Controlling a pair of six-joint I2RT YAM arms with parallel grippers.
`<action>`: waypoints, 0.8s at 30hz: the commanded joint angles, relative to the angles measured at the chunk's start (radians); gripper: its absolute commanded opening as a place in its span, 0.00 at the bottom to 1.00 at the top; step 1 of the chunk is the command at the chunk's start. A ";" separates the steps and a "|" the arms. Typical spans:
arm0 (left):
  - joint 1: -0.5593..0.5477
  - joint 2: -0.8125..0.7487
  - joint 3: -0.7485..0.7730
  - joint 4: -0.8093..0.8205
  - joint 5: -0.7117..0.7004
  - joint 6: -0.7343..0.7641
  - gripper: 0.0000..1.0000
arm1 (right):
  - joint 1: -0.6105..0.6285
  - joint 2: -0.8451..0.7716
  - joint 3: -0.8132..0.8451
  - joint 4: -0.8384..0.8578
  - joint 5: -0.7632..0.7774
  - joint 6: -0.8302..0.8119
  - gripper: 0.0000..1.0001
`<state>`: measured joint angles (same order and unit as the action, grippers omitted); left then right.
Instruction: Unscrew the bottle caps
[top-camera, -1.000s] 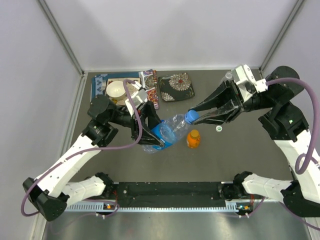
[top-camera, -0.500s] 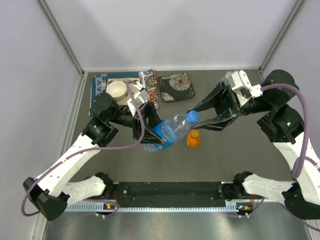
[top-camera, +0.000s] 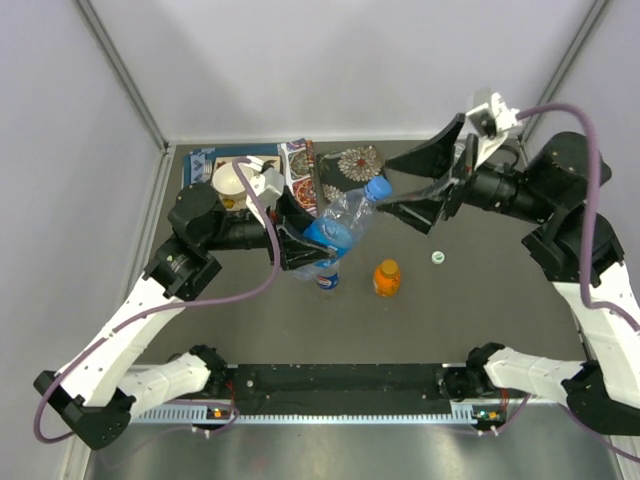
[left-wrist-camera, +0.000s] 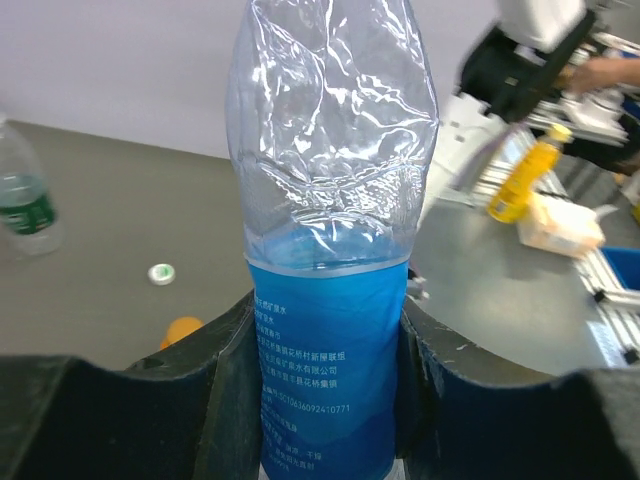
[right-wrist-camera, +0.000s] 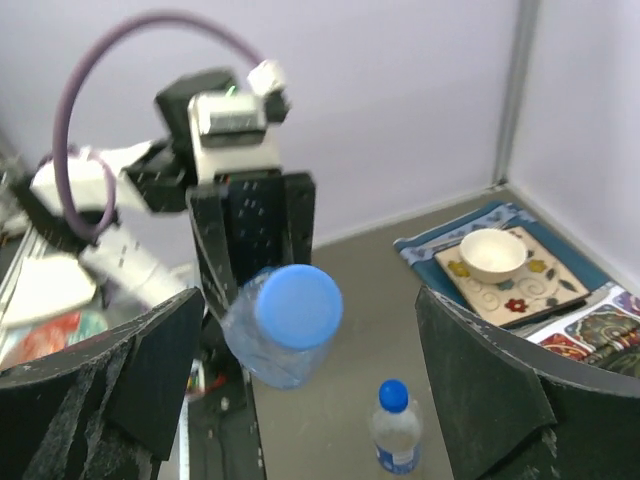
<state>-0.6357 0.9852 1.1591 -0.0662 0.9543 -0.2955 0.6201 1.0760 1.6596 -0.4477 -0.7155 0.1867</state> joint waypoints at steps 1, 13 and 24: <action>-0.015 -0.042 0.019 -0.021 -0.254 0.097 0.42 | 0.006 0.002 0.077 0.081 0.282 0.200 0.89; -0.251 -0.036 0.014 -0.060 -0.938 0.347 0.44 | 0.020 0.081 0.118 0.024 0.517 0.416 0.93; -0.406 0.033 -0.009 -0.009 -1.361 0.453 0.44 | 0.035 0.154 0.124 -0.016 0.597 0.468 0.88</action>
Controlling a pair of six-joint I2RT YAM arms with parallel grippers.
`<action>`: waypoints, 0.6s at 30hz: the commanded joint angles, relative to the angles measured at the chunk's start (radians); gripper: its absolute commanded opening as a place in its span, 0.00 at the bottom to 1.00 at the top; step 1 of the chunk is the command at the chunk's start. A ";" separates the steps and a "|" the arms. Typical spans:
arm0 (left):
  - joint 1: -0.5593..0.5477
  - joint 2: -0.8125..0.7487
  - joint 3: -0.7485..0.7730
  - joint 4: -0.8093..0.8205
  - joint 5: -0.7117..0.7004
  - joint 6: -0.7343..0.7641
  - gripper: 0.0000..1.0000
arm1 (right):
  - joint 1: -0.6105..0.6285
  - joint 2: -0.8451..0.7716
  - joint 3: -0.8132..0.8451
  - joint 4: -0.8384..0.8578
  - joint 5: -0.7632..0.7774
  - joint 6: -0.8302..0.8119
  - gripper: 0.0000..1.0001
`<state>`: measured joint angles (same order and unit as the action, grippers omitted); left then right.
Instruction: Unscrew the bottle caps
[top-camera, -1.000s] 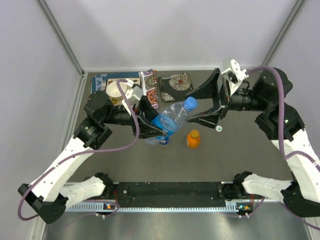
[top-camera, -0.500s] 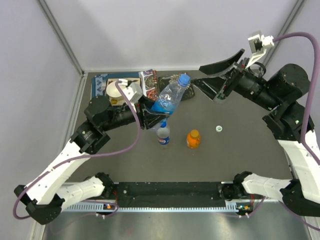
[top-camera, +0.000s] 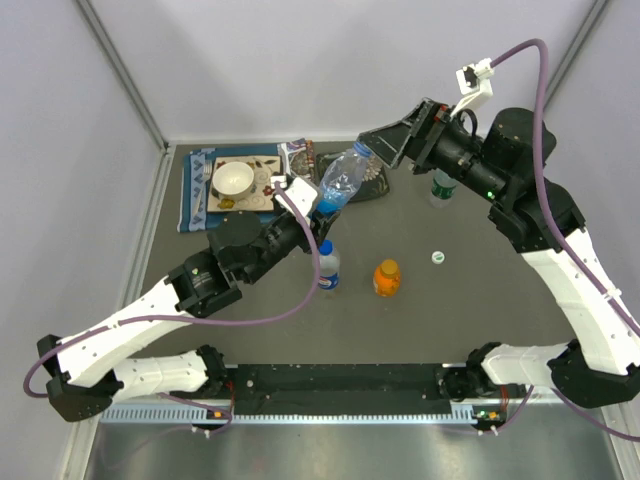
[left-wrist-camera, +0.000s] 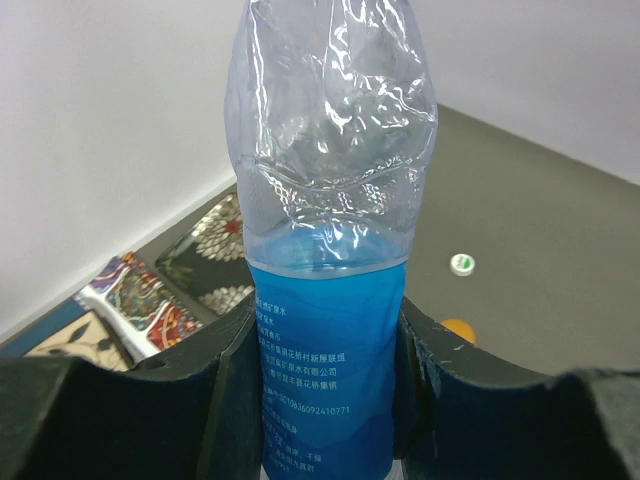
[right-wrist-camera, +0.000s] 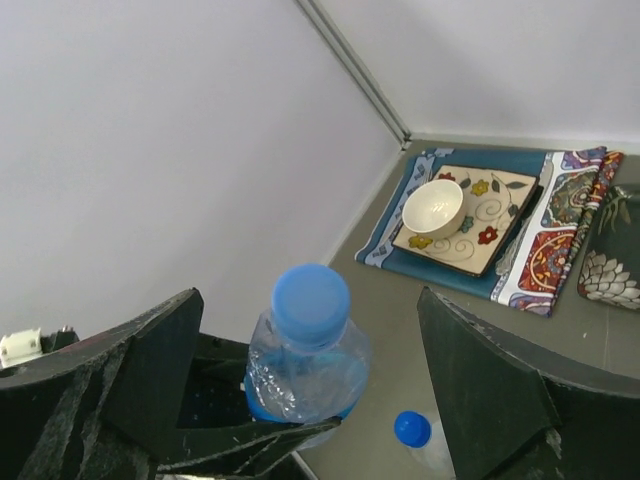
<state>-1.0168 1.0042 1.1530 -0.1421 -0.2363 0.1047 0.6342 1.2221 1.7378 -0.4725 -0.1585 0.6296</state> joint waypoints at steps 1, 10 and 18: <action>-0.029 0.020 -0.003 0.067 -0.178 0.053 0.44 | 0.021 0.013 0.048 0.009 0.042 0.025 0.88; -0.048 0.034 -0.010 0.082 -0.193 0.059 0.44 | 0.030 0.059 0.052 0.015 0.040 0.022 0.79; -0.058 0.030 -0.026 0.087 -0.193 0.059 0.43 | 0.028 0.076 0.037 0.049 0.034 0.016 0.66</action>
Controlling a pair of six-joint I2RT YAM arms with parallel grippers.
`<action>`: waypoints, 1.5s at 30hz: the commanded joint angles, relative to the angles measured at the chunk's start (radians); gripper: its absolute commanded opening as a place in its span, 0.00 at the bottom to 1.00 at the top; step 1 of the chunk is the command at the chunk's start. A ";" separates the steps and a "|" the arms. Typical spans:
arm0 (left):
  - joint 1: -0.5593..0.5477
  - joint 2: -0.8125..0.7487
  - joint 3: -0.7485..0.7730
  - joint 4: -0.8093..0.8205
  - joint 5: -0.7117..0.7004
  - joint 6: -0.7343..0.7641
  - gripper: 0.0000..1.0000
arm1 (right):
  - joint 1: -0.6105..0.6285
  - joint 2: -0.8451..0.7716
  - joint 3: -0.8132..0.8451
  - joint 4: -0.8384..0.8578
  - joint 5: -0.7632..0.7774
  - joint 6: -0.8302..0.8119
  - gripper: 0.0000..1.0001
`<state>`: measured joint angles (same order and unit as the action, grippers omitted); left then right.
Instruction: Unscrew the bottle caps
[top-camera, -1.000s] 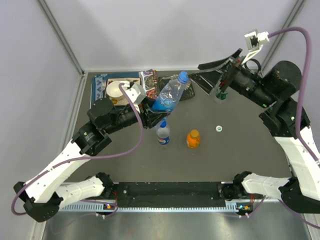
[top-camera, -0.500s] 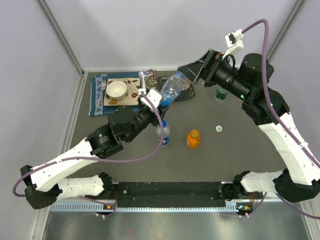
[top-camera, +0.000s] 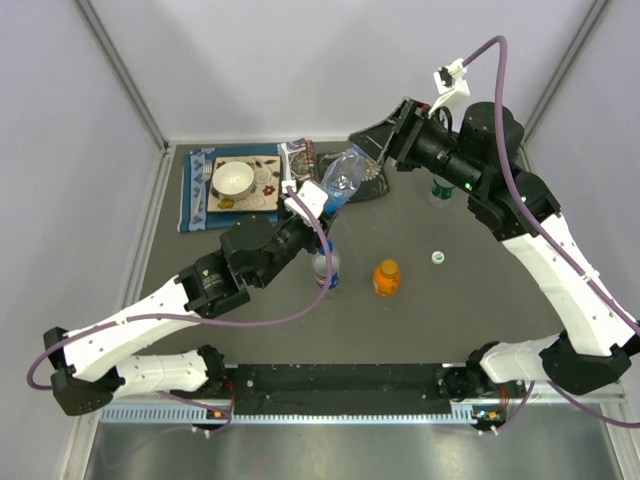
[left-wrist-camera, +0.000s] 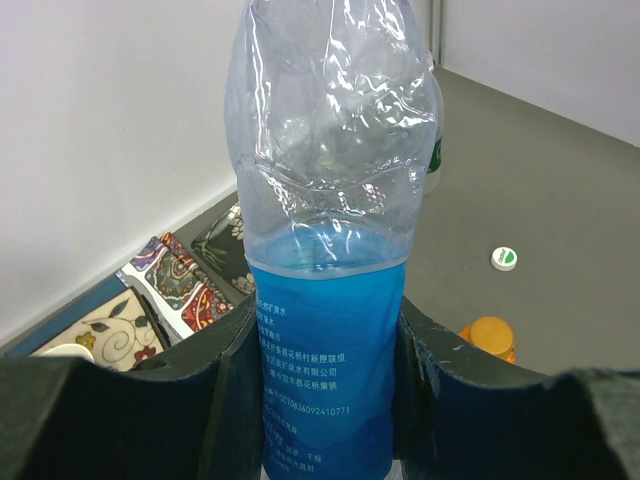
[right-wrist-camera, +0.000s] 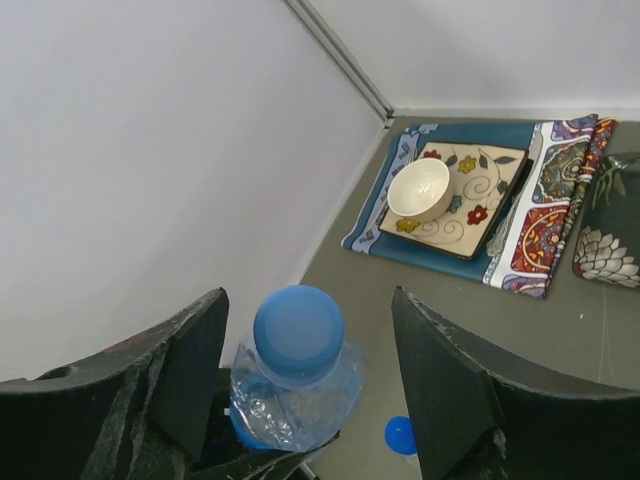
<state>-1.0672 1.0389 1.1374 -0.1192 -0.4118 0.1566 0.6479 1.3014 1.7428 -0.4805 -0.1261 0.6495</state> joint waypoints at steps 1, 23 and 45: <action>-0.008 -0.008 -0.013 0.064 -0.016 0.006 0.43 | 0.015 -0.007 0.020 0.063 0.002 -0.004 0.65; -0.011 -0.030 -0.022 0.078 0.014 -0.008 0.44 | 0.016 -0.031 -0.071 0.085 -0.076 -0.040 0.00; 0.248 -0.151 0.116 -0.030 1.075 -0.291 0.43 | -0.001 -0.126 -0.061 0.077 -0.889 -0.436 0.00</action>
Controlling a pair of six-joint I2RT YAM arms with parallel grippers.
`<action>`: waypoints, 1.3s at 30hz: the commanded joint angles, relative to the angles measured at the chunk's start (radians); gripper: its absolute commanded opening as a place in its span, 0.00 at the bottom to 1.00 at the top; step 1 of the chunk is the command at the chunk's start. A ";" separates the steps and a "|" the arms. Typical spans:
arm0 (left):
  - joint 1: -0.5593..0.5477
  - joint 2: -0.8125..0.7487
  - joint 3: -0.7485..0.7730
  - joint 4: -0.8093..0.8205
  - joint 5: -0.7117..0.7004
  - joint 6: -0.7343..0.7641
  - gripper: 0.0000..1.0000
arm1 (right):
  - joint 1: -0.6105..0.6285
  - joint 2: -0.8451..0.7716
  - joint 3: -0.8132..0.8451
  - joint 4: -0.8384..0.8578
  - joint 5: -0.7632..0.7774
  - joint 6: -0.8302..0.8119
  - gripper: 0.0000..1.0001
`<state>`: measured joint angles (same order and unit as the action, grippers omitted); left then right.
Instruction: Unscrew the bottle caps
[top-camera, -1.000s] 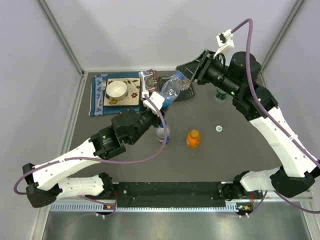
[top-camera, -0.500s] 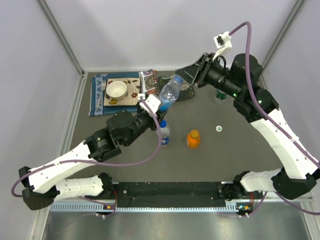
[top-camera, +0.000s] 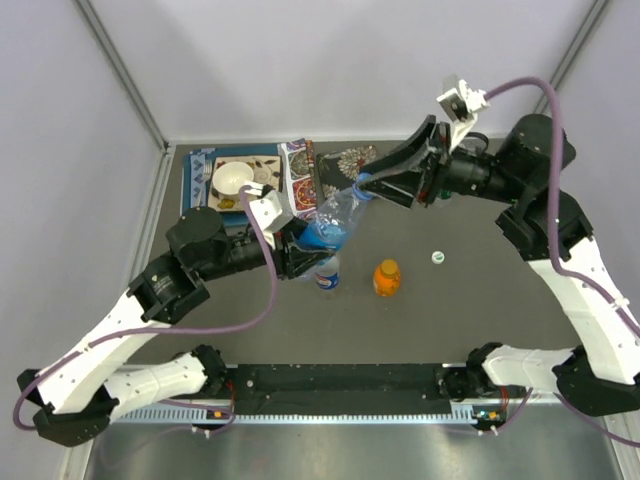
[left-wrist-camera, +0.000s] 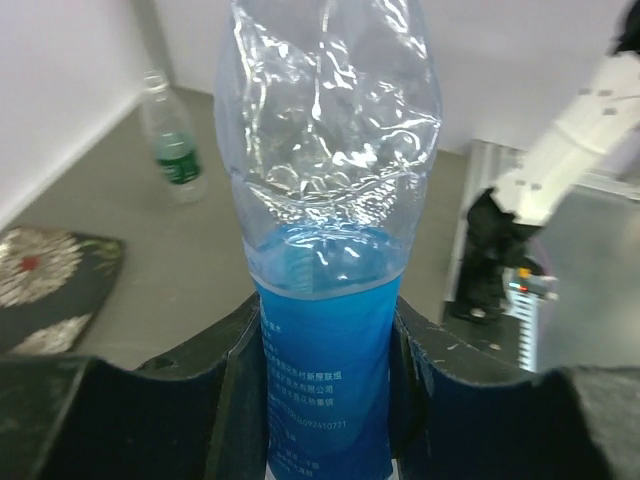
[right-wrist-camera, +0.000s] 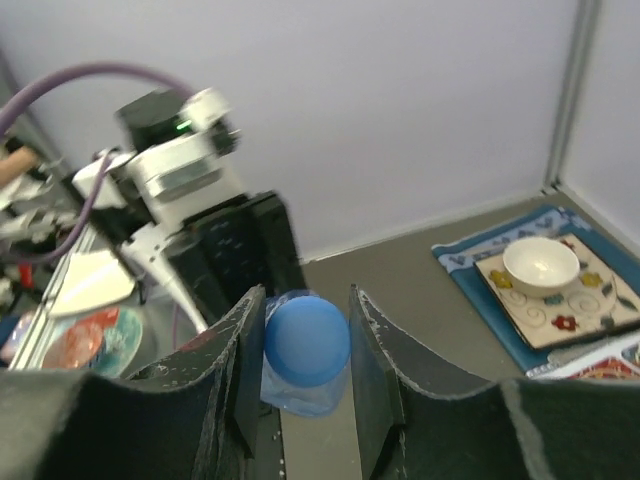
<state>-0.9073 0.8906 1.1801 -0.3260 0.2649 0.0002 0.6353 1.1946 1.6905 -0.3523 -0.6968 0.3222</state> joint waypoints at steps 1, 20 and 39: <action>0.140 0.001 0.069 0.195 0.445 -0.161 0.43 | 0.015 -0.035 -0.012 -0.050 -0.343 -0.121 0.00; 0.229 0.102 0.049 0.579 0.901 -0.540 0.45 | 0.026 -0.053 -0.025 0.026 -0.744 -0.103 0.00; 0.280 0.082 0.020 0.294 0.763 -0.304 0.44 | -0.051 -0.105 0.094 0.024 -0.331 -0.103 0.00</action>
<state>-0.6426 0.9878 1.1896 -0.0017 1.1057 -0.3599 0.6079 1.1358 1.7435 -0.3241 -1.1503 0.2138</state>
